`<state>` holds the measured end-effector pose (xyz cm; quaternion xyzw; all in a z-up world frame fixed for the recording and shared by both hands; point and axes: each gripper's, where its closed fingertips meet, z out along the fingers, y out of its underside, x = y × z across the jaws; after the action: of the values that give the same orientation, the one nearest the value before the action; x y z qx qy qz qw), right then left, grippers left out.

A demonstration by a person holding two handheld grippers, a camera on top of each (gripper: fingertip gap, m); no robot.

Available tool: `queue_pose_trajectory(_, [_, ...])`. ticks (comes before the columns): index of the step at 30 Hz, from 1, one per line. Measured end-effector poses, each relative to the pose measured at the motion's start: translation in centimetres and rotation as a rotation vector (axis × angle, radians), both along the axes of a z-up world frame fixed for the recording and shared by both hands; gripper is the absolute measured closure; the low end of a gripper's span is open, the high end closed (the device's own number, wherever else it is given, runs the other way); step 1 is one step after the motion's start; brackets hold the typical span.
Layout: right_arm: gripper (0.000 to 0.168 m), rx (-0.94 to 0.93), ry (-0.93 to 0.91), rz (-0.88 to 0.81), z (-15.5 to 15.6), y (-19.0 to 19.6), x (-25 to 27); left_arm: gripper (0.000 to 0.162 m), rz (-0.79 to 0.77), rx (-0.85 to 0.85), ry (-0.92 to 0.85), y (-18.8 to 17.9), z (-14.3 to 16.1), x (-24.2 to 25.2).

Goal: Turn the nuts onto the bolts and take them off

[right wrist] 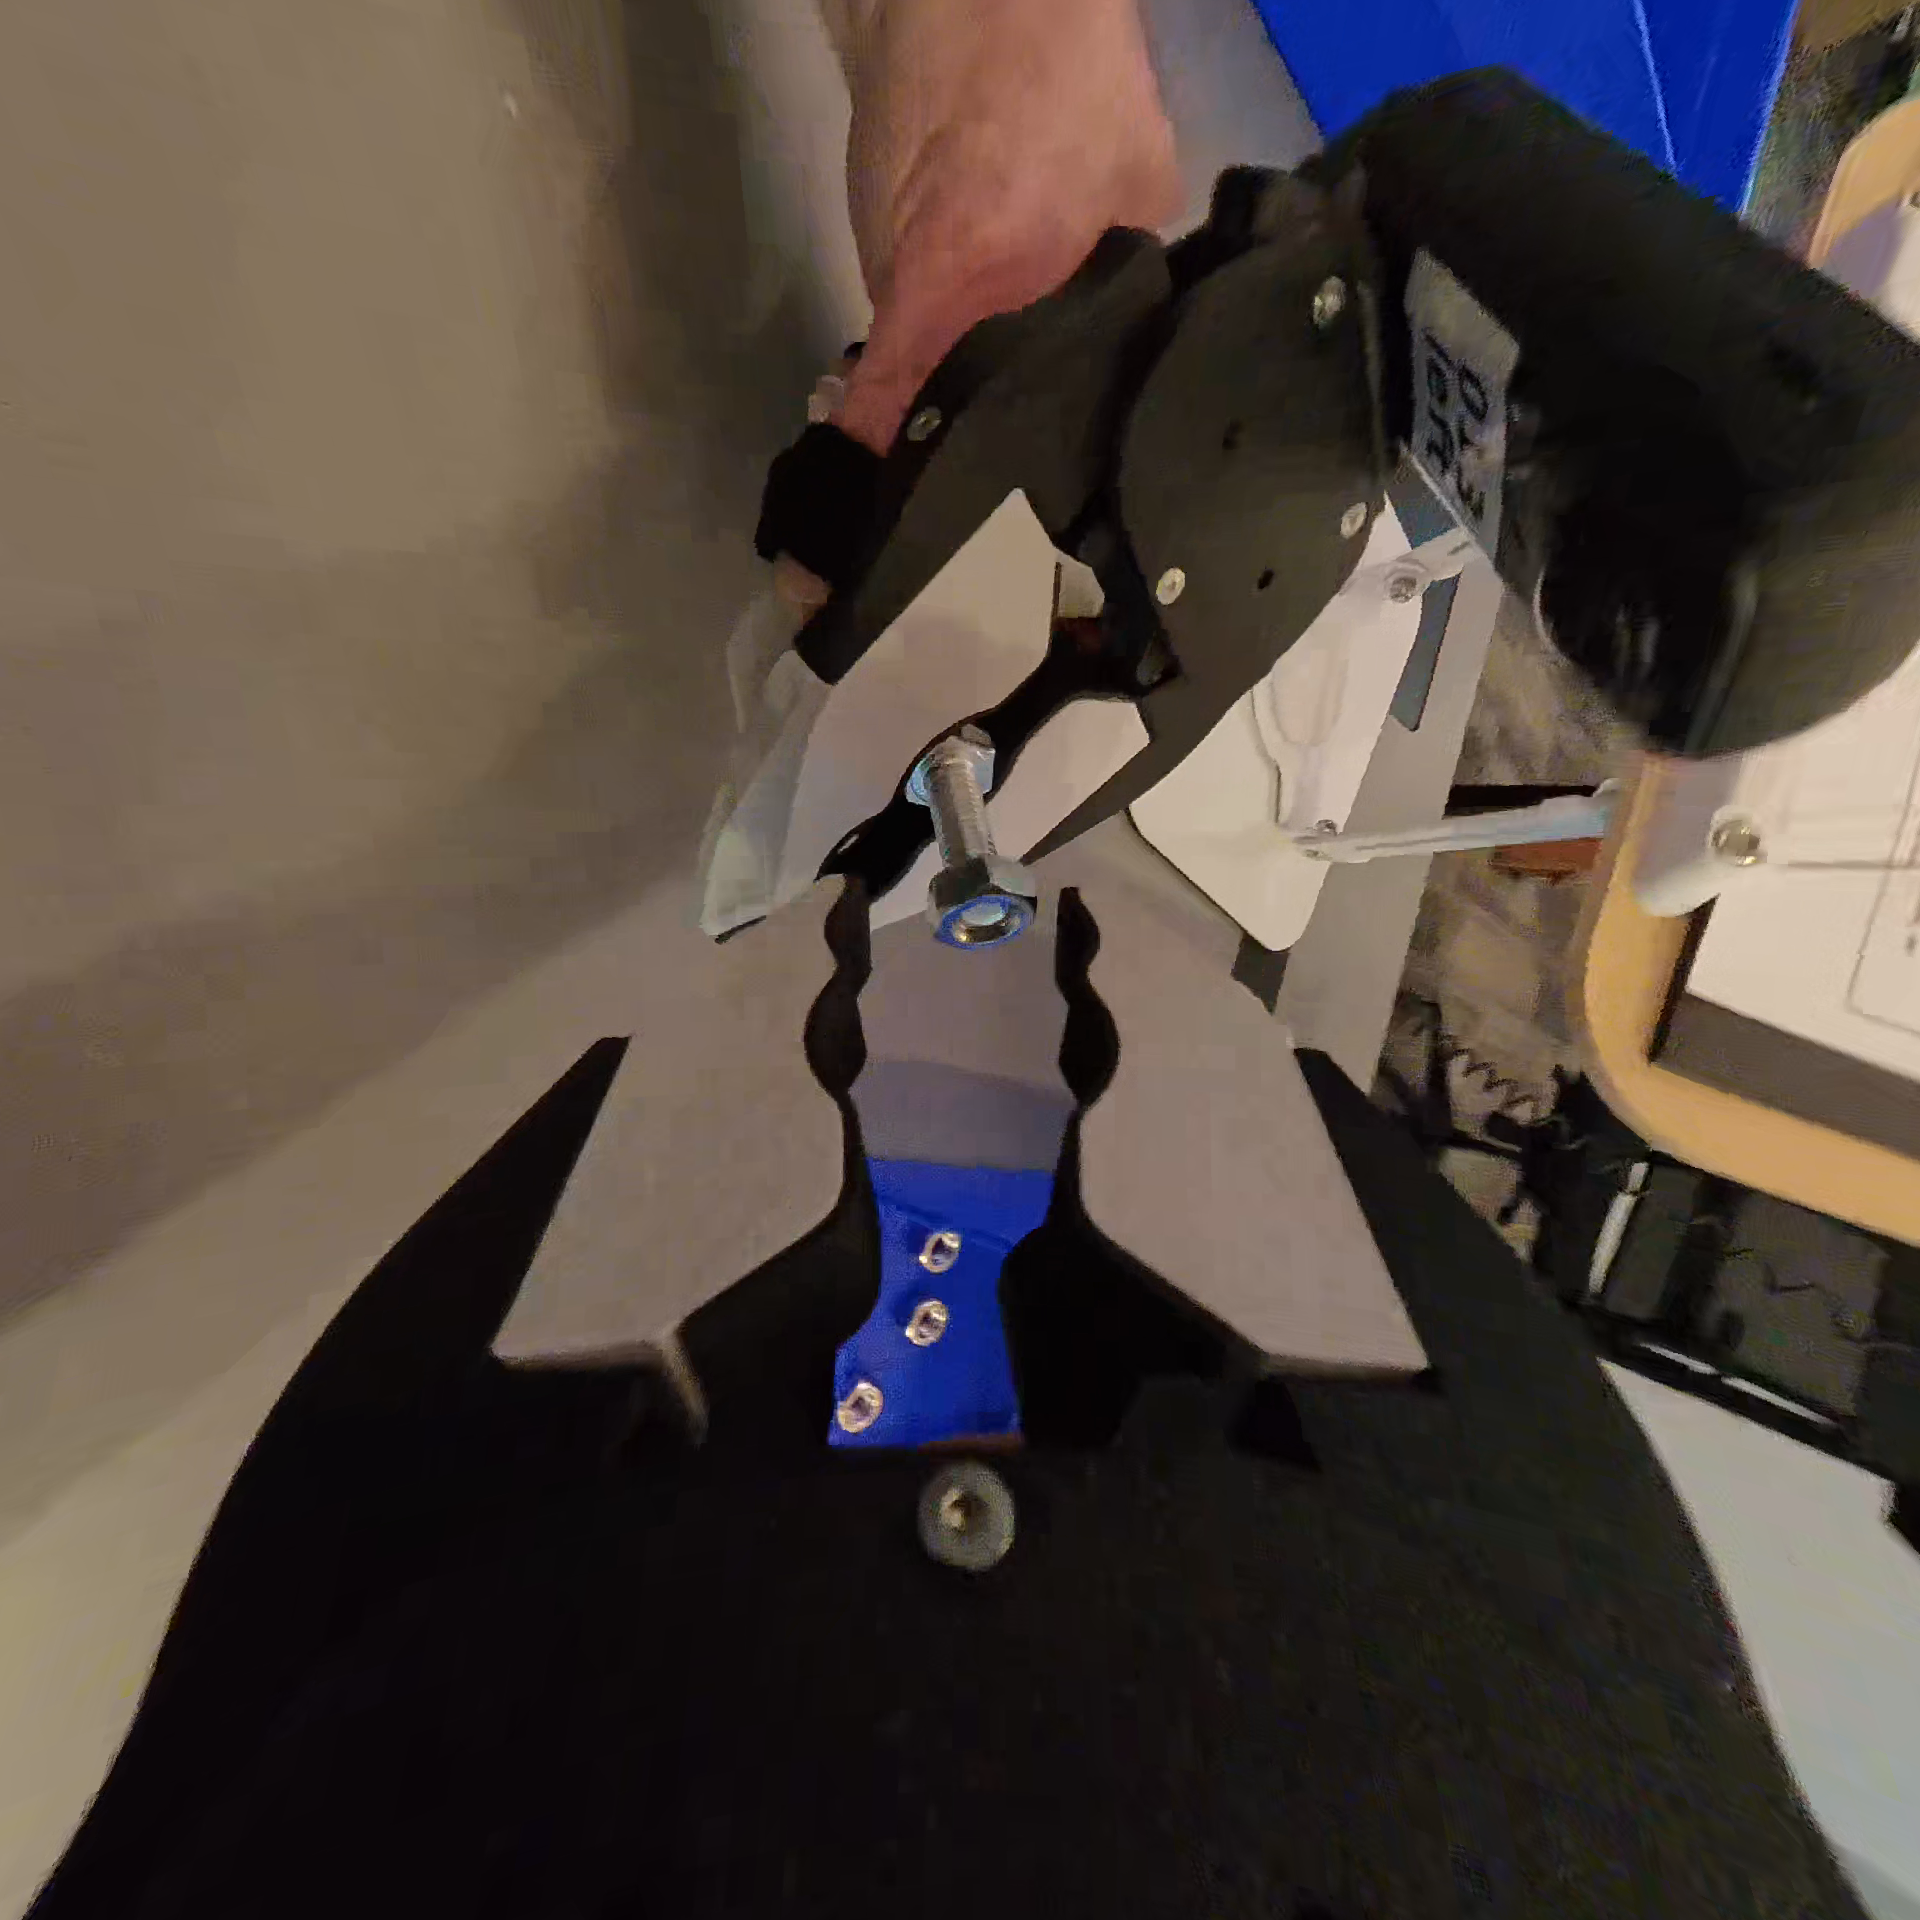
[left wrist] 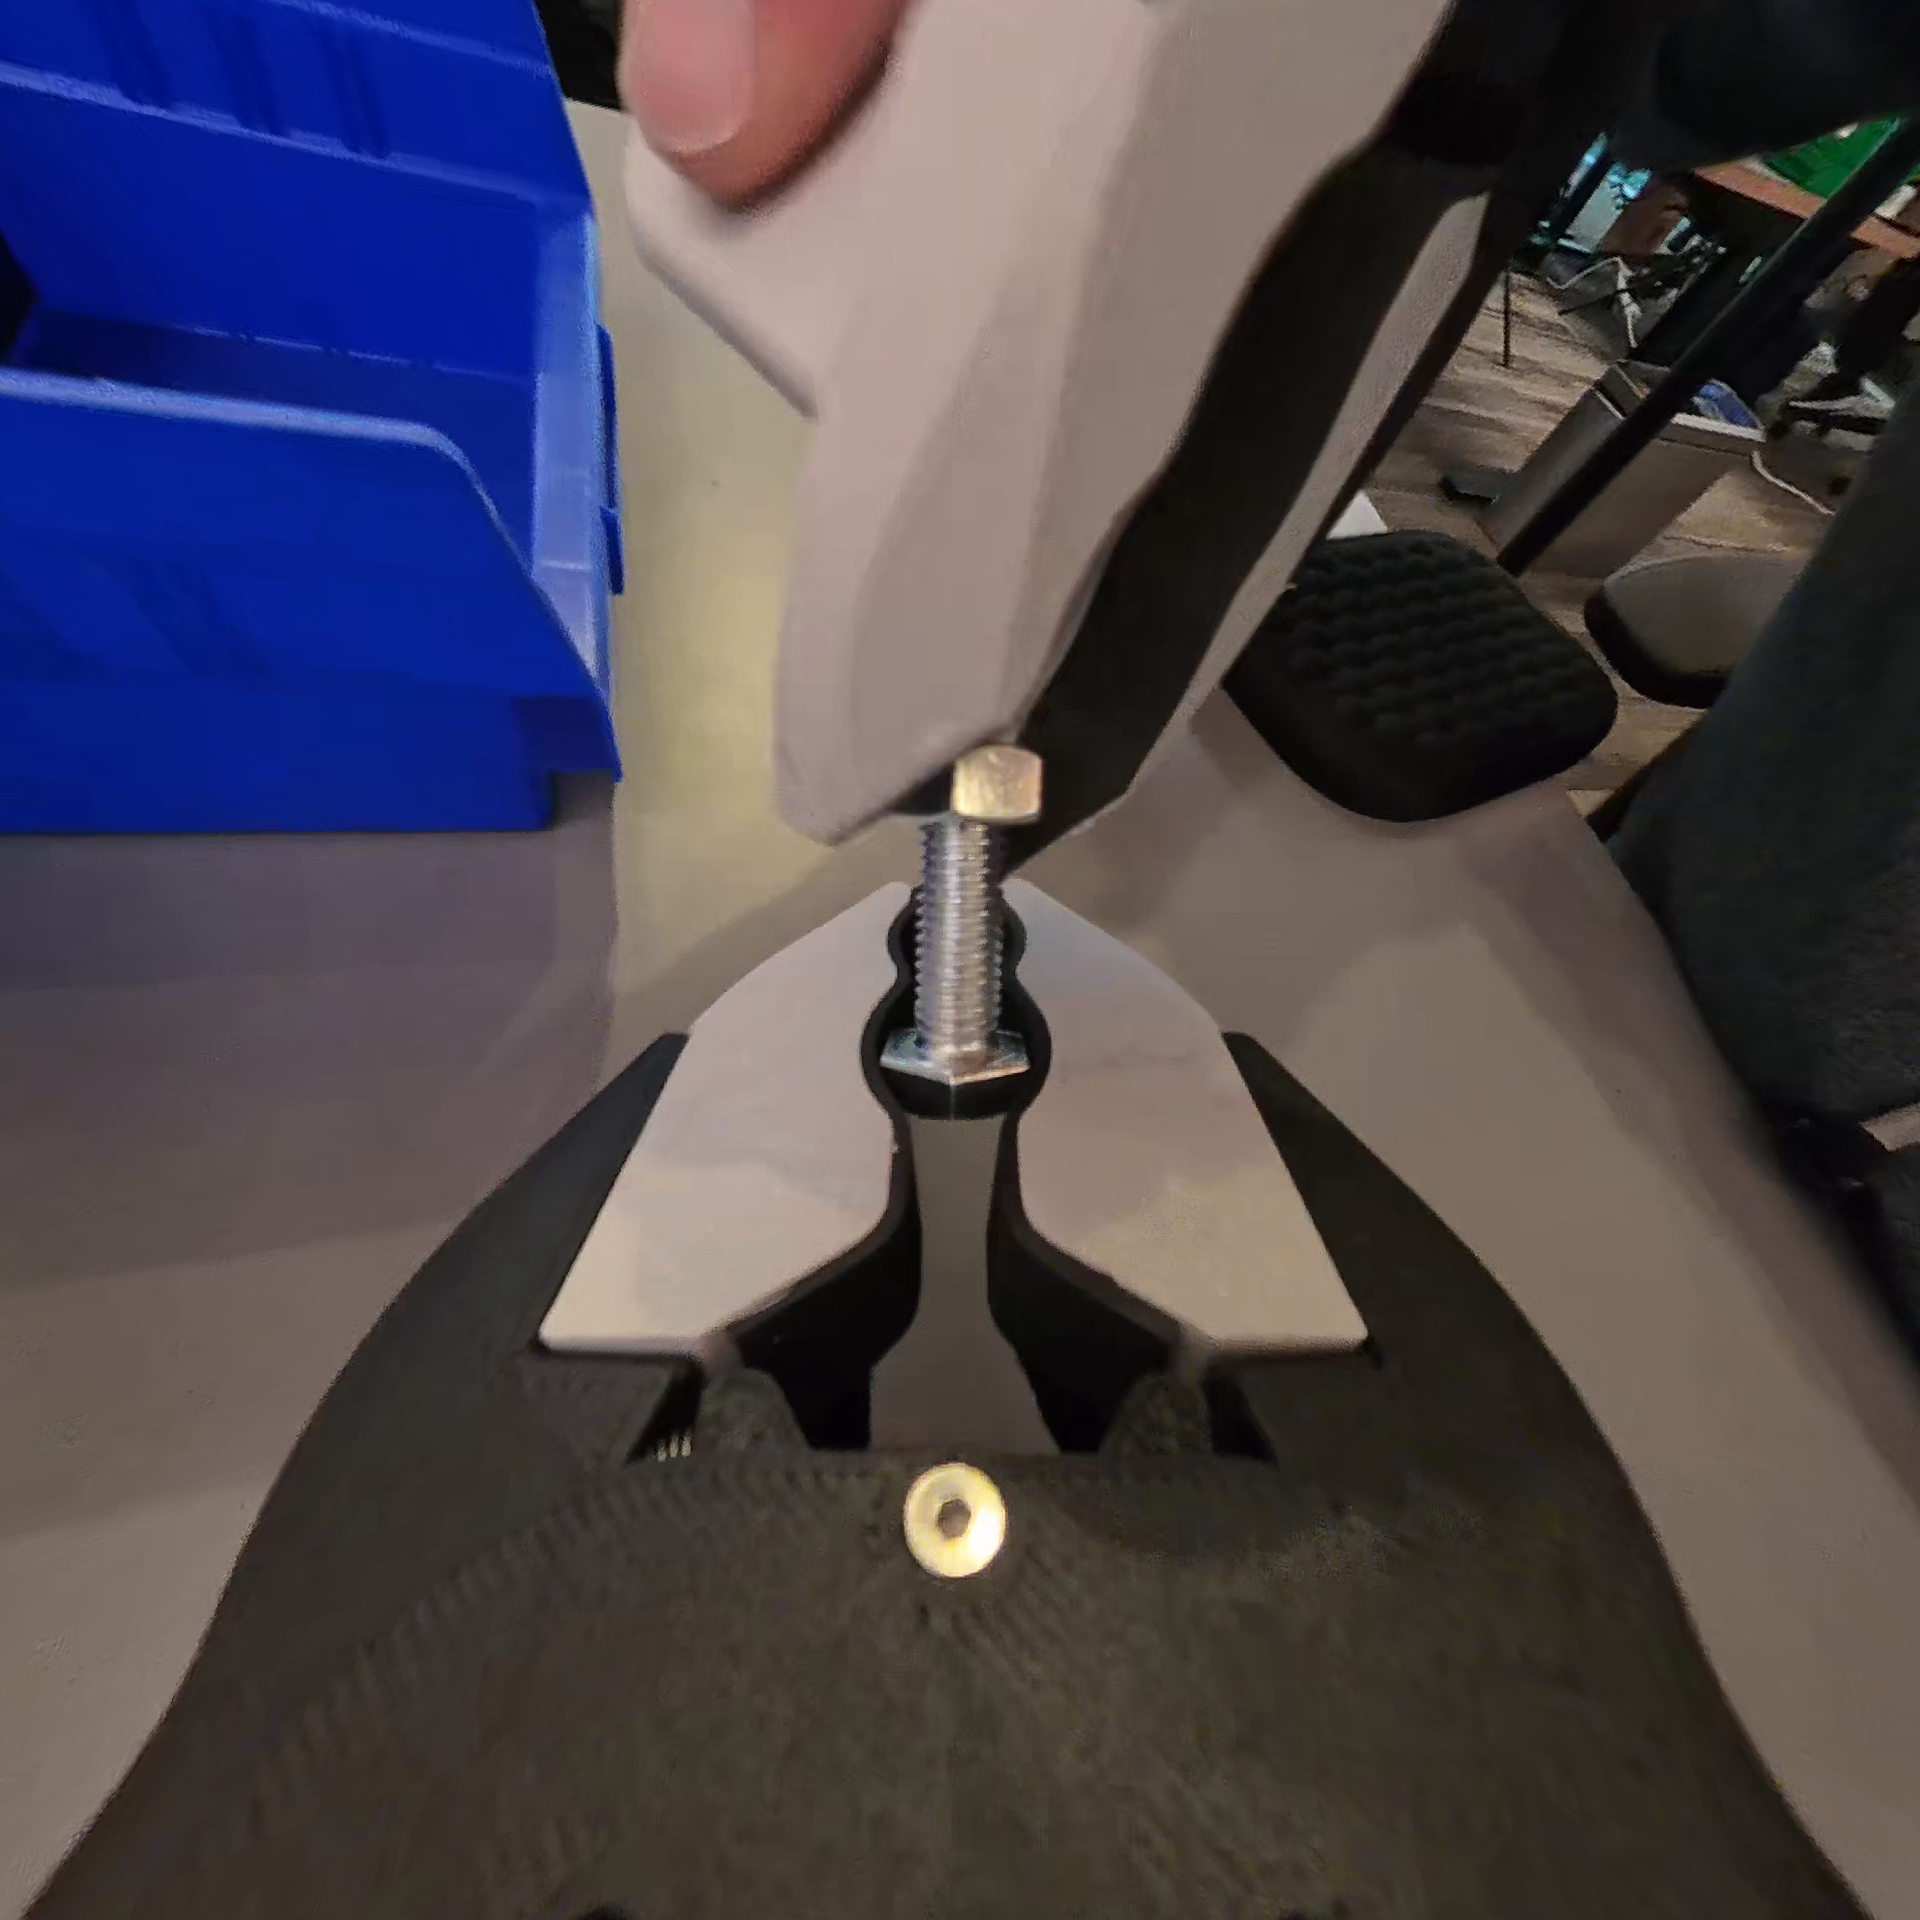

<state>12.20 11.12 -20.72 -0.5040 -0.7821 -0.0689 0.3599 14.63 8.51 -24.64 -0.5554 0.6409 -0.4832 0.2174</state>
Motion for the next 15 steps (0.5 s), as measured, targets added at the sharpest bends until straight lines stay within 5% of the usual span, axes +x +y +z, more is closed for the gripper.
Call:
queue_pose_trajectory(8, [0.131, -0.561, 0.427, -0.370, 1.3, 0.5, 0.6, 0.153, 0.142, 0.174, -0.004, 2.4, 0.1, 0.3])
queue_pose_trajectory(15, [0.151, -0.709, 0.488, -0.413, 0.5, 0.3, 0.5, 0.153, 0.187, 0.254, 0.001, 2.7, 0.3, 0.8])
